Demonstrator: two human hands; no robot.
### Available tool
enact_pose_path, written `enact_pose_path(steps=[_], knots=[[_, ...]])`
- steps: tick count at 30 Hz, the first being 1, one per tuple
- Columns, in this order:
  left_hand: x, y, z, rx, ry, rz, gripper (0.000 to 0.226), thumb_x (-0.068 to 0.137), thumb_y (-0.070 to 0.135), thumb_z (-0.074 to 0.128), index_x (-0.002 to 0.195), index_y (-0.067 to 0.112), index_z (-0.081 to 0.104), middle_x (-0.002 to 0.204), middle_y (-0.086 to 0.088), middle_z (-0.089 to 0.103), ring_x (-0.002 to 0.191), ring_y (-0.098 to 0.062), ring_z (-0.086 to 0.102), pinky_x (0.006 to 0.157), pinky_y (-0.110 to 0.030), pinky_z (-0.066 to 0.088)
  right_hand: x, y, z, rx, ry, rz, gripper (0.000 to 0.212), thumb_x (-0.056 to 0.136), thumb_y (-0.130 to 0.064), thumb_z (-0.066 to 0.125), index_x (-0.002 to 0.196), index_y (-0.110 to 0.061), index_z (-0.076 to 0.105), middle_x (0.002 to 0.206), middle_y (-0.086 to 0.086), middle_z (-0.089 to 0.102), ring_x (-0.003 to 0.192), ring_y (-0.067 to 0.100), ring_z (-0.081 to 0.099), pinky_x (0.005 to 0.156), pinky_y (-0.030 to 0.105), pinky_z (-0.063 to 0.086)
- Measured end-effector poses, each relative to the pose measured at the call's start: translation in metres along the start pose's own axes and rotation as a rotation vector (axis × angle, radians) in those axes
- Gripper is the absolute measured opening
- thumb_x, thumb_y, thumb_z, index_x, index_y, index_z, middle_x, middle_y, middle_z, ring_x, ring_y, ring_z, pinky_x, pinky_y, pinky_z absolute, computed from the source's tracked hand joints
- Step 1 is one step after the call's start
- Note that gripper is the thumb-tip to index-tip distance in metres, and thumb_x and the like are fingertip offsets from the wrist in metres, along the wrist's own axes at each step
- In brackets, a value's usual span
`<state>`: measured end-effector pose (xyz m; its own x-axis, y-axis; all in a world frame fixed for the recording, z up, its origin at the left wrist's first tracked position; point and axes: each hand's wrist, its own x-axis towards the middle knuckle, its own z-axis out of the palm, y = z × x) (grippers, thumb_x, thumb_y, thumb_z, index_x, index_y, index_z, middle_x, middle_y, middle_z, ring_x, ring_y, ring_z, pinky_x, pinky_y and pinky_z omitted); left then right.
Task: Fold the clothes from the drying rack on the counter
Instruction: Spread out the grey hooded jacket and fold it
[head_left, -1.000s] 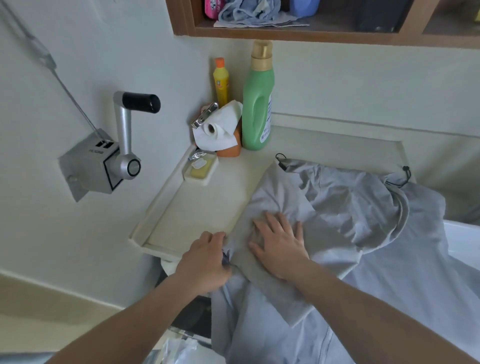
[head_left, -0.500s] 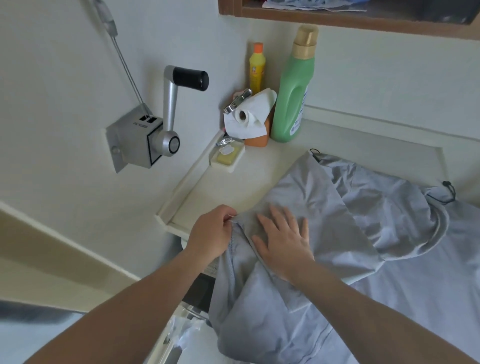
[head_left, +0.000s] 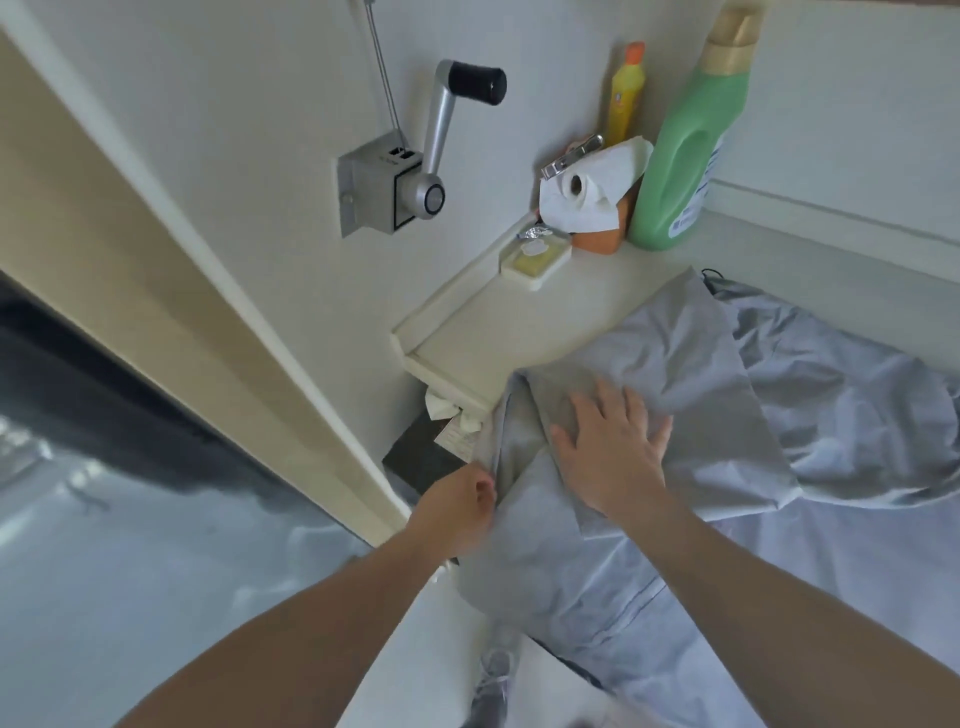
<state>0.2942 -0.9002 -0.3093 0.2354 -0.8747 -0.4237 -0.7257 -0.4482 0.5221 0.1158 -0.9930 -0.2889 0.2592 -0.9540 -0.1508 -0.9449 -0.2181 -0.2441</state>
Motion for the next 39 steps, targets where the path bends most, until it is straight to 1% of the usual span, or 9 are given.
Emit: enact_pose_path(steps=[3,8,13,16,20,26,29,34,39], knots=[[-0.008,0.003,0.015,-0.032,-0.035,-0.048,0.026,0.105,0.022,0.039,0.107,0.016,0.064,0.100,-0.006,0.067,0.093,-0.027,0.064,0.082,-0.038,0.056,-0.004,0.007,0.007,0.033,-0.042,0.014,0.061,0.100,-0.062,0.026,0.155,-0.037,0.023,0.169,-0.004,0.005,0.155,0.026,-0.002,0.118,0.071,0.003],[-0.021,0.006,0.036,-0.255,-0.037,-0.120,0.011,0.096,0.031,0.051,0.099,0.033,0.061,0.088,-0.006,0.072,0.067,-0.024,0.067,0.058,-0.035,0.058,-0.006,0.015,0.015,0.024,-0.030,-0.037,0.070,0.096,-0.071,0.017,0.157,-0.037,0.019,0.170,-0.006,0.002,0.156,0.025,-0.007,0.118,0.071,-0.002],[-0.023,0.006,0.048,-0.214,0.004,-0.153,0.027,0.083,0.051,0.060,0.101,0.032,0.054,0.093,0.003,0.069,0.085,-0.028,0.071,0.077,-0.042,0.061,-0.009,0.018,0.018,0.002,-0.035,-0.050,0.076,0.093,-0.077,0.013,0.159,-0.038,0.015,0.170,-0.007,-0.001,0.157,0.025,-0.008,0.119,0.070,-0.004],[-0.015,0.004,0.052,-0.071,0.029,-0.142,0.028,0.091,0.047,0.056,0.108,0.025,0.055,0.104,-0.001,0.068,0.096,-0.028,0.066,0.086,-0.042,0.056,-0.009,0.017,0.019,-0.017,-0.028,-0.045,0.076,0.093,-0.078,0.013,0.159,-0.039,0.012,0.170,-0.008,-0.002,0.156,0.024,-0.008,0.119,0.070,-0.003],[0.004,-0.001,0.061,-0.017,0.035,-0.121,0.030,0.094,0.046,0.054,0.110,0.020,0.054,0.106,-0.007,0.067,0.102,-0.035,0.063,0.079,-0.038,0.050,-0.006,0.015,0.023,-0.055,-0.021,-0.030,0.075,0.093,-0.078,0.014,0.159,-0.041,0.009,0.170,-0.009,-0.005,0.156,0.023,-0.010,0.119,0.068,-0.004],[0.017,-0.006,0.071,-0.018,0.098,-0.065,0.008,0.090,0.027,0.054,0.095,0.025,0.059,0.094,-0.003,0.064,0.094,-0.032,0.062,0.076,-0.040,0.053,-0.004,0.014,0.026,-0.098,-0.011,-0.015,0.076,0.092,-0.079,0.014,0.159,-0.043,0.007,0.170,-0.012,-0.005,0.156,0.021,-0.009,0.120,0.066,-0.004],[0.018,-0.008,0.070,-0.001,0.081,-0.031,0.013,0.089,0.020,0.052,0.091,0.023,0.065,0.092,-0.004,0.066,0.092,-0.031,0.063,0.072,-0.036,0.050,-0.002,0.014,0.025,-0.098,-0.029,-0.001,0.078,0.091,-0.081,0.012,0.159,-0.043,0.006,0.170,-0.013,-0.005,0.157,0.020,-0.009,0.121,0.065,-0.005],[0.007,-0.020,0.049,-0.169,0.074,0.037,0.012,0.092,0.024,0.056,0.083,0.025,0.065,0.085,0.003,0.065,0.080,-0.020,0.062,0.062,-0.028,0.044,-0.002,0.012,0.023,-0.064,-0.046,0.027,0.076,0.091,-0.080,0.010,0.159,-0.045,0.008,0.169,-0.016,-0.004,0.156,0.017,-0.009,0.121,0.064,-0.005],[-0.013,-0.044,-0.006,-0.272,0.163,0.032,0.010,0.089,0.026,0.060,0.086,0.020,0.054,0.075,0.001,0.062,0.066,-0.015,0.055,0.060,-0.031,0.042,-0.003,0.013,0.020,-0.055,-0.077,0.043,0.073,0.091,-0.078,0.008,0.158,-0.048,0.008,0.169,-0.017,-0.005,0.156,0.015,-0.008,0.122,0.062,-0.004]])
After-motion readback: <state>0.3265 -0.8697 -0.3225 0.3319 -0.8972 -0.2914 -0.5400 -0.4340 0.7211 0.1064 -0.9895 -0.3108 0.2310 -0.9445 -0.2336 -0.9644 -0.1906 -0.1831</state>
